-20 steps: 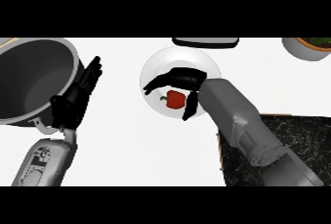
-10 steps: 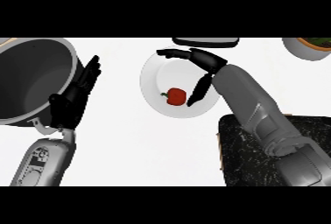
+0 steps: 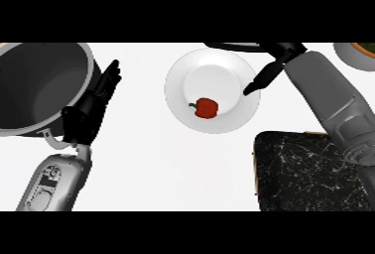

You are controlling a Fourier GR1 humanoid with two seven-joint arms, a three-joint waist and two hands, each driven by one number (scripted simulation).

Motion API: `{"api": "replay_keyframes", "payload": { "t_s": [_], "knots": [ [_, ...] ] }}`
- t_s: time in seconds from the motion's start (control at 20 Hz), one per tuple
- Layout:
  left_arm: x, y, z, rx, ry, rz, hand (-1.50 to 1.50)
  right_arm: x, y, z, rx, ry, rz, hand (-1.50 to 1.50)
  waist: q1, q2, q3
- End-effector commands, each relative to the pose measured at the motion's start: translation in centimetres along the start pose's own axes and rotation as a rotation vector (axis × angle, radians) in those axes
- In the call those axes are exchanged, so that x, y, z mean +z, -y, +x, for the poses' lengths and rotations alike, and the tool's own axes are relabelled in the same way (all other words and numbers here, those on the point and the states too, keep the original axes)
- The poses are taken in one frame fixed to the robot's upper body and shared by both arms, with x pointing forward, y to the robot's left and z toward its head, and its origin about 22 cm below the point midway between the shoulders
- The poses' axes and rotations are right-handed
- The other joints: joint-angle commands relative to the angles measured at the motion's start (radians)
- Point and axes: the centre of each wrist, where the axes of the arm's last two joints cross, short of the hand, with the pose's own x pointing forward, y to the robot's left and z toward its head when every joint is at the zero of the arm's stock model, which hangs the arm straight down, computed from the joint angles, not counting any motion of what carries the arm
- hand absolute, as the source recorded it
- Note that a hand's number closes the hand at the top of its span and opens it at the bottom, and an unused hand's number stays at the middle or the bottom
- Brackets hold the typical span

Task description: Pick the bell pepper from the tray and place it in the plate

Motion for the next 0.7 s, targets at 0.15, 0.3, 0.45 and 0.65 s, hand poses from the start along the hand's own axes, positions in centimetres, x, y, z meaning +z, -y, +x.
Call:
{"api": "replay_keyframes", "payload": {
  "t_s": [0.15, 0.3, 0.45, 0.65],
  "knots": [
    [-0.3, 0.0, -0.3, 0.005, -0.023, -0.003, 0.0, 2.8, 3.9, 0.8, -0.075, 0.058, 0.036, -1.5, 0.024, 0.021, -0.003],
    [-0.4, -0.1, -0.1, -0.013, -0.021, -0.022, 0.0, 3.4, 4.4, 0.8, -0.065, 0.039, 0.026, -1.5, 0.033, 0.024, -0.002],
    [-0.3, 0.9, 0.2, -0.009, 0.005, -0.032, 0.0, 4.1, 4.8, 0.7, -0.072, 0.02, 0.016, -1.5, 0.046, 0.03, -0.001],
    [-0.4, 1.1, 0.0, 0.0, -0.009, -0.037, 0.0, 4.5, 5.1, 0.6, -0.057, 0.017, -0.009, -1.5, 0.056, 0.04, -0.001]
  ]
}}
